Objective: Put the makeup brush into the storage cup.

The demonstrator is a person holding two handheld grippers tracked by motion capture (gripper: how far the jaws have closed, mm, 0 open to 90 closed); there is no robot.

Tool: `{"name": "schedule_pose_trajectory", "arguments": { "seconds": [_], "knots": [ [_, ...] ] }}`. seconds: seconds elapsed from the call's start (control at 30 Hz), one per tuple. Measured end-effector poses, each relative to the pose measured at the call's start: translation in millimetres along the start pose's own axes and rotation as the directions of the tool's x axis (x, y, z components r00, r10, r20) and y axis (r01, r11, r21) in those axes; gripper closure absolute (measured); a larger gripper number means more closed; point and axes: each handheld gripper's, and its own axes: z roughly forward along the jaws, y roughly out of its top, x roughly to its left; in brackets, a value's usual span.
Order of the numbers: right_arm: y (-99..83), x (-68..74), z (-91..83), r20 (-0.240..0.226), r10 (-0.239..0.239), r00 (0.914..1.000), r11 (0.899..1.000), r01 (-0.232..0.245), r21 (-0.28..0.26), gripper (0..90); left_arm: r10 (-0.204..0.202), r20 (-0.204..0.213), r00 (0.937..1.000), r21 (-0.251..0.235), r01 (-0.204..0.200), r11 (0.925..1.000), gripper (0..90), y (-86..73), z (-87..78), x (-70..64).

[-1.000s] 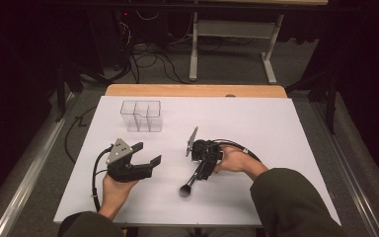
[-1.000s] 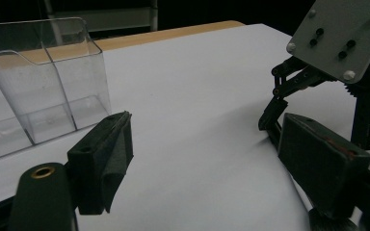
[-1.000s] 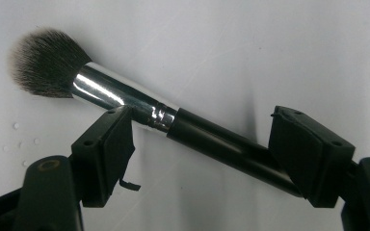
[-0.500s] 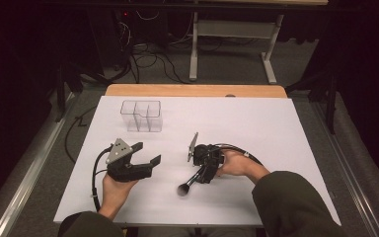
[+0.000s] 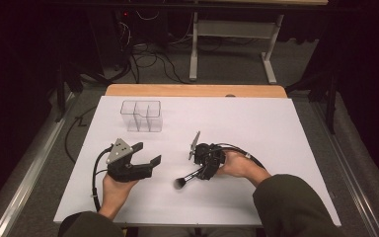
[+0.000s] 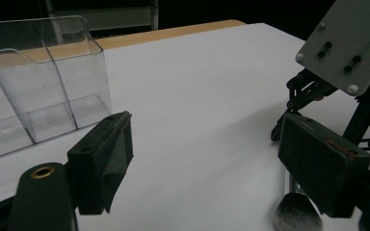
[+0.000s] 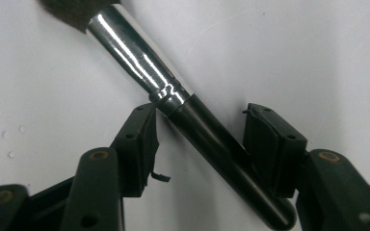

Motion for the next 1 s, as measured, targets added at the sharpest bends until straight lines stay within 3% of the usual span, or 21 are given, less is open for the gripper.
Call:
{"name": "schedule_pose_trajectory", "arguments": {
  "seconds": [0.63, 1.0],
  "knots": [
    [-4.4, 1.1, -1.4, 0.010, 0.023, 0.9997, 0.999, -0.023, -0.032, 65.5, -0.001, -0.003, 1.0000, 0.000, 0.001, 1.0000, 20.1, 0.0, 0.0, 0.2],
    [-5.2, 0.7, -2.8, 0.011, 0.083, 0.9965, 0.996, -0.083, -0.018, 72.5, -0.006, -0.010, 0.9999, -0.003, 0.006, 1.0000, 20.1, 0.0, -0.7, 1.0]
  ]
}}
